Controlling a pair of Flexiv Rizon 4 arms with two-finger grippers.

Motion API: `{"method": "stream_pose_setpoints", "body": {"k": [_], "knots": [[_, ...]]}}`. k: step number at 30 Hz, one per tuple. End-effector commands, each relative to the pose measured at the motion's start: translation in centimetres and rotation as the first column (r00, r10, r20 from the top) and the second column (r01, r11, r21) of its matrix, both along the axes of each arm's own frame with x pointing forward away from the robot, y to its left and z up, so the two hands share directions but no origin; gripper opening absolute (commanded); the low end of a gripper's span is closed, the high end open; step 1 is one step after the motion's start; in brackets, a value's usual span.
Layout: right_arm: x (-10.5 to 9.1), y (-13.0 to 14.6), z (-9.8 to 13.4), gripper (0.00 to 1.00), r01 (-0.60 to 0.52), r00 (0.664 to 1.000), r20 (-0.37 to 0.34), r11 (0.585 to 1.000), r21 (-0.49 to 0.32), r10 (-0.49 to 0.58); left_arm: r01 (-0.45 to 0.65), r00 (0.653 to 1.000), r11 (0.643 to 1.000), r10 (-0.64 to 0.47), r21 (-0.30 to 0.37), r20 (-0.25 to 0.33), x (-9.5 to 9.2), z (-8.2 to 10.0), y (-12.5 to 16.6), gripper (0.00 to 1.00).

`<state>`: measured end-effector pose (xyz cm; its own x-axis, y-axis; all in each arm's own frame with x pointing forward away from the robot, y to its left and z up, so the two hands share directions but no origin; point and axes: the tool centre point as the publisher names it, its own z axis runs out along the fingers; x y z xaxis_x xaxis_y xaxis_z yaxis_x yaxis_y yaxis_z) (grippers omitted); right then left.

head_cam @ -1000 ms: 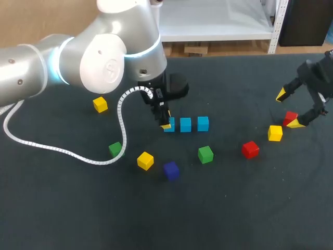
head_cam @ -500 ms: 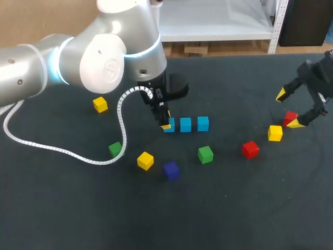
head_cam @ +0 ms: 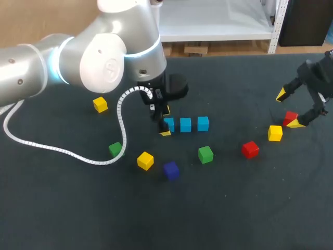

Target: Place the blue cubes, place green cubes on the blue cubes, place the yellow cubes on the green cubes, then place the red cubes on the yellow cubes, and place purple cube on the red cubes.

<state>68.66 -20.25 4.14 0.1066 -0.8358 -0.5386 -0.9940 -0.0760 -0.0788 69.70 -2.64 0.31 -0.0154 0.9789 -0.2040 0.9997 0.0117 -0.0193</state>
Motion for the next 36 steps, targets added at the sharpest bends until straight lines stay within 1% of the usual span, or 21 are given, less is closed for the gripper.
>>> {"method": "stream_pose_setpoints", "body": {"k": [1, 5, 8, 10, 16, 19, 23, 26, 28, 30, 33, 34, 36], "knots": [[0.1, 0.0, 0.0, 1.00, -0.002, 1.000, 0.000, 1.000, 0.003, 0.002, -0.001, 1.000, 1.000, 0.001, 0.003, -0.008, 0.3, 0.1, 0.1, 1.00], [0.1, 0.0, 0.0, 1.00, -0.002, 1.000, 0.000, 1.000, 0.003, 0.002, 0.001, 1.000, 1.000, -0.002, -0.012, -0.017, 0.1, 1.4, 0.6, 1.00], [0.1, 0.0, 0.0, 1.00, -0.002, 1.000, 0.000, 1.000, 0.003, 0.002, 0.025, 1.000, 0.999, -0.025, -0.039, 0.001, -0.3, 2.9, 1.2, 1.00], [0.1, 0.0, 0.0, 1.00, -0.002, 1.000, 0.000, 1.000, 0.003, 0.002, 0.036, 0.999, 0.998, -0.036, -0.057, 0.003, -0.5, 3.9, 1.7, 1.00], [0.1, 0.0, 0.0, 1.00, -0.002, 1.000, 0.000, 1.000, 0.003, 0.002, 0.079, 0.996, 0.993, -0.076, -0.087, 0.043, -1.1, 6.5, 3.7, 1.00], [0.1, 0.0, 0.0, 1.00, -0.002, 1.000, 0.000, 1.000, 0.003, 0.002, 0.093, 0.995, 0.990, -0.089, -0.107, 0.045, -1.2, 7.6, 5.0, 1.00], [0.1, 0.0, 0.0, 1.00, -0.002, 1.000, 0.000, 1.000, 0.003, 0.002, 0.103, 0.994, 0.989, -0.097, -0.109, 0.059, -1.2, 8.6, 6.7, 1.00], [0.1, 0.0, 0.0, 1.00, -0.002, 1.000, 0.000, 1.000, 0.003, 0.002, 0.089, 0.995, 0.990, -0.082, -0.110, 0.065, -1.1, 9.0, 7.8, 1.00], [0.1, 0.0, 0.0, 1.00, -0.002, 1.000, 0.000, 1.000, 0.003, 0.002, 0.068, 0.996, 0.990, -0.060, -0.123, 0.065, -1.0, 9.3, 8.4, 1.00], [0.1, 0.0, 0.0, 1.00, -0.002, 1.000, 0.000, 1.000, 0.003, 0.002, 0.075, 0.995, 0.989, -0.066, -0.126, 0.076, -1.1, 9.6, 8.8, 1.00], [0.1, 0.0, 0.0, 1.00, -0.002, 1.000, 0.000, 1.000, 0.003, 0.002, 0.079, 0.995, 0.989, -0.070, -0.128, 0.077, -1.2, 9.6, 9.0, 1.00], [0.1, 0.0, 0.0, 1.00, -0.002, 1.000, 0.000, 1.000, 0.003, 0.002, 0.072, 0.996, 0.988, -0.062, -0.140, 0.071, -1.3, 9.7, 9.2, 1.00], [0.1, 0.0, 0.0, 1.00, -0.002, 1.000, 0.000, 1.000, 0.003, 0.002, 0.076, 0.995, 0.987, -0.065, -0.144, 0.077, -1.4, 9.8, 9.5, 1.00]]}}
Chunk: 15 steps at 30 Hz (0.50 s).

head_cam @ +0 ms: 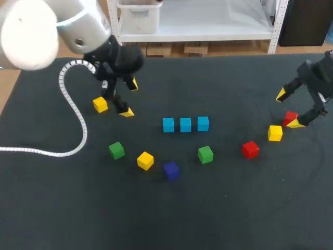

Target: Place the blue cubes, place green cubes on the blue cubes, place the yellow cubes on the green cubes, then place the red cubes on the yellow cubes, and place purple cube on the red cubes.

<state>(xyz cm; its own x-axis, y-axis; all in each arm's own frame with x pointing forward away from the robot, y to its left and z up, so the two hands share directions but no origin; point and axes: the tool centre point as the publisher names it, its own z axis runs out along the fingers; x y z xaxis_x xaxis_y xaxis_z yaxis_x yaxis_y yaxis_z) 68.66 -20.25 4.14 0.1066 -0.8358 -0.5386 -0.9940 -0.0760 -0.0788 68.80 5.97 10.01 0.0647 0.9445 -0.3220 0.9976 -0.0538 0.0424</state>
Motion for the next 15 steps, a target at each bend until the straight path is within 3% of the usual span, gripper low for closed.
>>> {"method": "stream_pose_setpoints", "body": {"k": [1, 8, 15], "knots": [[0.1, 0.0, 0.0, 1.00, -0.002, 1.000, 0.000, 1.000, 0.003, 0.002, 0.005, 1.000, 0.999, -0.005, -0.041, 0.015, -0.5, 0.4, 1.1, 1.00], [0.1, 0.0, 0.0, 1.00, -0.002, 1.000, 0.000, 1.000, 0.003, 0.002, 0.055, 0.997, 0.994, -0.049, -0.091, 0.060, -0.7, 2.7, 2.9, 1.00], [0.1, 0.0, 0.0, 1.00, -0.002, 1.000, 0.000, 1.000, 0.003, 0.002, 0.085, 0.993, 0.993, -0.077, -0.080, 0.095, -1.2, 5.1, 5.1, 1.00]]}}
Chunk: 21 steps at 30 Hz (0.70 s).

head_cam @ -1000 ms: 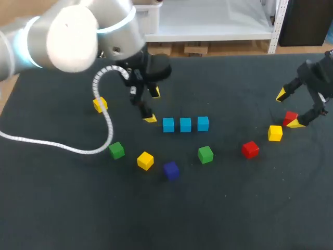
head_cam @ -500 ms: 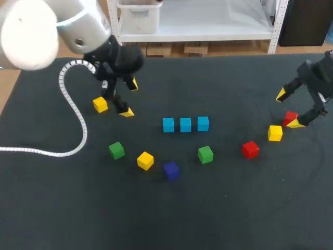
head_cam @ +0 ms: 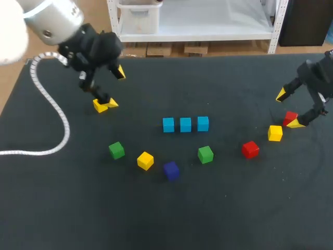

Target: Place the blue cubes, place green cubes on the blue cubes, place the yellow cubes on the green cubes, then place the red cubes on the yellow cubes, and place purple cube on the red cubes.

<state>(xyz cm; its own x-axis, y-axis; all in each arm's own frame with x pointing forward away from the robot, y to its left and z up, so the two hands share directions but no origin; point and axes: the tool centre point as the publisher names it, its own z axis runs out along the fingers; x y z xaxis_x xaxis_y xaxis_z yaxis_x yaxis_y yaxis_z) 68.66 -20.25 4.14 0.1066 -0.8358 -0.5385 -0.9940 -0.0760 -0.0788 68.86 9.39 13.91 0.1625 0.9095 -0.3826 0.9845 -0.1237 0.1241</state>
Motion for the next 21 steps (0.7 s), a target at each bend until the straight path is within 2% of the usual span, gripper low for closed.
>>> {"method": "stream_pose_setpoints", "body": {"k": [1, 7, 9, 21], "knots": [[0.1, 0.0, -0.1, 1.00, -0.002, 1.000, 0.000, 1.000, 0.003, 0.002, 0.005, 1.000, 1.000, -0.005, -0.008, 0.016, -1.4, 1.4, 2.0, 1.00], [0.1, 0.0, -0.1, 1.00, -0.002, 1.000, 0.000, 1.000, 0.003, 0.002, -0.008, 1.000, 1.000, 0.008, -0.024, 0.019, -1.9, 3.5, 3.9, 1.00], [0.1, 0.0, -0.1, 1.00, -0.002, 1.000, 0.000, 1.000, 0.003, 0.002, 0.003, 1.000, 1.000, -0.003, -0.005, 0.027, -2.0, 3.9, 4.3, 1.00], [0.1, 0.0, -0.1, 1.00, -0.002, 1.000, 0.000, 1.000, 0.003, 0.002, -0.035, 0.999, 0.999, 0.035, -0.018, 0.003, -2.0, 4.4, 4.4, 1.00]]}}
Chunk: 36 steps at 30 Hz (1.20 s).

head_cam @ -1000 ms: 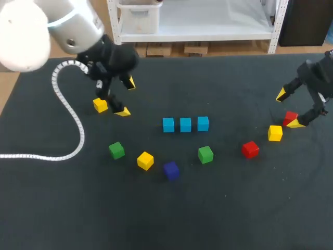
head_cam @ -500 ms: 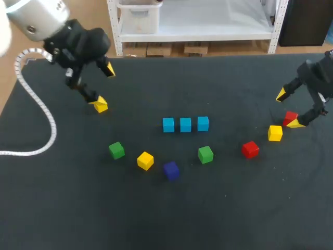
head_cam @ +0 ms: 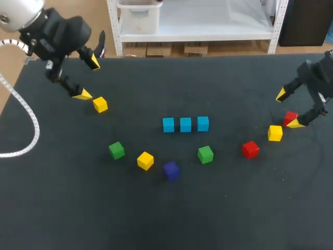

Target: Place the blue cubes, place green cubes on the blue cubes, place the yellow cubes on the green cubes, then place the red cubes on the yellow cubes, and place purple cube on the red cubes.

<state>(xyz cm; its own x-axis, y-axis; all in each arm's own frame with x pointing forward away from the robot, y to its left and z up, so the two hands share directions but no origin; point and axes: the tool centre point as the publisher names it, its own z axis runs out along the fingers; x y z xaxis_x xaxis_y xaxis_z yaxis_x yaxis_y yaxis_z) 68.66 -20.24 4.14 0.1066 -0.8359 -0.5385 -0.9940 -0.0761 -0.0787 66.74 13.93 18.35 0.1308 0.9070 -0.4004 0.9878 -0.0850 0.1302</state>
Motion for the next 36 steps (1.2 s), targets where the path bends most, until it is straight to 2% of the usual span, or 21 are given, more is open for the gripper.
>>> {"method": "stream_pose_setpoints", "body": {"k": [1, 25, 26, 27, 31, 32, 34, 36], "knots": [[0.1, 0.0, 0.0, 1.00, -0.001, 1.000, 0.000, 1.000, 0.003, 0.001, 0.002, 1.000, 1.000, -0.002, 0.002, -0.001, 0.1, 0.0, -0.1, 1.00], [0.1, 0.0, 0.0, 1.00, -0.001, 1.000, 0.000, 1.000, 0.003, 0.001, 0.002, 1.000, 1.000, -0.002, 0.002, -0.001, 0.1, 0.0, -0.1, 1.00], [0.5, 0.0, 0.4, 1.00, -0.060, 0.997, 0.054, 0.997, 0.037, 0.058, 0.002, 1.000, 1.000, -0.002, 0.002, -0.001, 0.1, 0.0, -0.1, 1.00], [0.8, 0.2, 0.8, 1.00, -0.092, 0.993, 0.081, 0.995, 0.035, 0.089, 0.002, 1.000, 1.000, -0.002, 0.002, -0.001, 0.1, 0.0, -0.1, 1.00], [1.5, 1.9, 1.8, 1.00, -0.247, 0.964, 0.097, 0.969, -0.008, 0.246, 0.002, 1.000, 1.000, -0.002, 0.002, -0.001, 0.1, 0.0, -0.1, 1.00], [1.5, 2.5, 2.0, 1.00, -0.271, 0.957, 0.096, 0.961, -0.046, 0.275, 0.002, 1.000, 1.000, -0.002, 0.002, -0.001, 0.1, 0.0, -0.1, 1.00], [1.3, 3.6, 2.4, 1.00, -0.319, 0.938, 0.115, 0.945, -0.073, 0.326, 0.002, 1.000, 1.000, -0.002, 0.002, -0.001, 0.1, 0.0, -0.1, 1.00], [0.9, 4.8, 2.5, 1.00, -0.338, 0.931, 0.104, 0.934, -0.118, 0.351, 0.002, 1.000, 1.000, -0.002, 0.002, -0.001, 0.1, 0.0, -0.1, 1.00]]}}
